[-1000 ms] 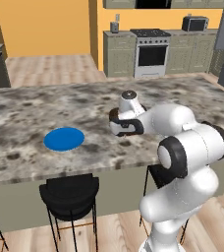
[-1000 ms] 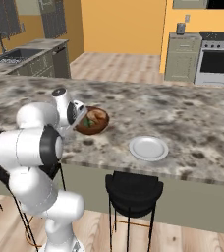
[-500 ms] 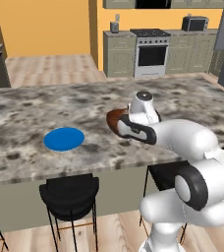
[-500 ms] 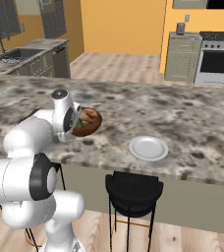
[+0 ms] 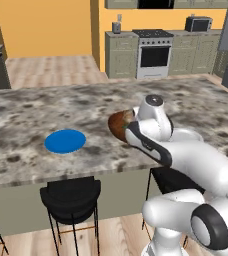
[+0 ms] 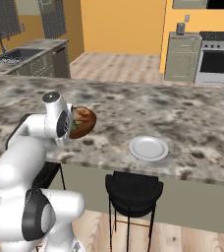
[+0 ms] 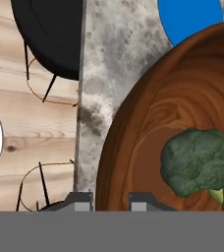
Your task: Pick the chicken drumstick and broccoli from their plates and place them in the bowl. Then put the bowl in the fridge.
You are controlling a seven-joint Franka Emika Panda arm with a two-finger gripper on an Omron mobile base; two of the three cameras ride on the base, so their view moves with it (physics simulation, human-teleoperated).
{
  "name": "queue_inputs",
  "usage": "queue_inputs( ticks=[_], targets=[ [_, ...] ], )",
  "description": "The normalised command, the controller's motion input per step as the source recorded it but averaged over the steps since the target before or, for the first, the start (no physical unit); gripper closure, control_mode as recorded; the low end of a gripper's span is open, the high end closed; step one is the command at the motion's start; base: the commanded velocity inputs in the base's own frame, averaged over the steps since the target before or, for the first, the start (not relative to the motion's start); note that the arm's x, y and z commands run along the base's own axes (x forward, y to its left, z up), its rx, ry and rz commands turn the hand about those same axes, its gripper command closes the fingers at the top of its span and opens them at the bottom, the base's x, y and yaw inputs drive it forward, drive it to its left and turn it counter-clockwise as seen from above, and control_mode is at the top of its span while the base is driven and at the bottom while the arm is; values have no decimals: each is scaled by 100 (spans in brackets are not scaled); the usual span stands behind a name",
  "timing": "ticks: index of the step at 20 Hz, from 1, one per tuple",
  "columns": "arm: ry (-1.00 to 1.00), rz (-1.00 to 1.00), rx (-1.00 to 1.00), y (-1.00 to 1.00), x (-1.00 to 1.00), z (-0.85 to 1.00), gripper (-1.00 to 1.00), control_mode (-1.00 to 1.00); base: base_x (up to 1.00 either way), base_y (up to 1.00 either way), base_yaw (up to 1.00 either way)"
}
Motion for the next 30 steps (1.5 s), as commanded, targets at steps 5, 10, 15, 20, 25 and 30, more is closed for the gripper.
queue_inputs(
  ticks=[5,10,15,20,25,30],
  targets=[
    [-5,-1,-3,-8,-40,1,100,-100,0,0,0],
    [0,2,0,-4,-29,0,100,-100,0,0,0],
    [-1,2,1,0,-2,0,100,-100,0,0,0],
    [0,0,0,0,0,0,100,-100,0,0,0],
    [0,0,0,0,0,0,100,-100,0,0,0],
    [0,0,0,0,0,0,100,-100,0,0,0]
  ],
)
